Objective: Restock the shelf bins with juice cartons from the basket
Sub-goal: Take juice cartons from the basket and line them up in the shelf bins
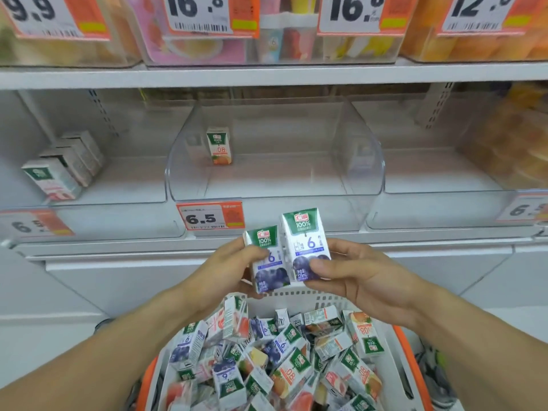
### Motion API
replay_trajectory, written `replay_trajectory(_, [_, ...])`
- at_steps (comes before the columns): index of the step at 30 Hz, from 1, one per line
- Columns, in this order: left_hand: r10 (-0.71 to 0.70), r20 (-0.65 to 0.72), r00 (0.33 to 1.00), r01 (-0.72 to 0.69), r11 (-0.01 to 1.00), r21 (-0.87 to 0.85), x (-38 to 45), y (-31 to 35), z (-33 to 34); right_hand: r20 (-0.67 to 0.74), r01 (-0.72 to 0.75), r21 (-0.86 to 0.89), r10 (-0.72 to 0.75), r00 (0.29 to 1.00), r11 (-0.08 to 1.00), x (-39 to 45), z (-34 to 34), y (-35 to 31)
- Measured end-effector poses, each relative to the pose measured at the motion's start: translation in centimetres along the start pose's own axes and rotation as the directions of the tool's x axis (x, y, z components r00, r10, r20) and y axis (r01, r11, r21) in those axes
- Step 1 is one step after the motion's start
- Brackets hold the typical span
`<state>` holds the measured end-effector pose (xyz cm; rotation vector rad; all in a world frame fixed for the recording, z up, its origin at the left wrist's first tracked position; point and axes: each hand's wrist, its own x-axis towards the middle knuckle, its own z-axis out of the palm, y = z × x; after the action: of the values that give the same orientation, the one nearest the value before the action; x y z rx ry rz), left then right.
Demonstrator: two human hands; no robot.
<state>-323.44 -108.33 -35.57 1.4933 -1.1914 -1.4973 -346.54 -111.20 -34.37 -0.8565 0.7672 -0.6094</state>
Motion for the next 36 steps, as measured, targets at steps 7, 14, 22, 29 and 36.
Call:
replay_trajectory(7, [0.002, 0.128, 0.992, 0.02, 0.986, -0.168, -0.2, -0.1, 0.6, -0.121, 0.051, -0.292, -0.09, 0.989, 0.955, 0.8, 1.3, 0.1])
replay_trajectory(14, [0.045, 0.205, 0.978, -0.016, 0.99, -0.14, -0.3, 0.1, 0.1, -0.102, 0.122, -0.474, -0.192, 0.976, 0.872, 0.5, 2.1, 0.4])
replay_trajectory(22, [0.061, 0.203, 0.977, -0.057, 0.998, -0.026, -0.2, 0.8, 0.4, 0.025, 0.221, -0.748, -0.306, 0.952, 0.626, 0.3, 2.3, 0.7])
replay_trajectory(29, [0.073, 0.158, 0.985, -0.103, 0.977, 0.189, 0.1, 0.6, 0.6, -0.047, 0.124, -0.75, -0.24, 0.97, 0.649, 0.2, 0.8, 0.8])
replay_trajectory(36, [-0.02, 0.403, 0.915, -0.128, 0.933, 0.337, -0.1, 0.9, 0.7, 0.127, 0.154, -0.687, -0.091, 0.988, 0.71, -0.1, -0.8, -0.1])
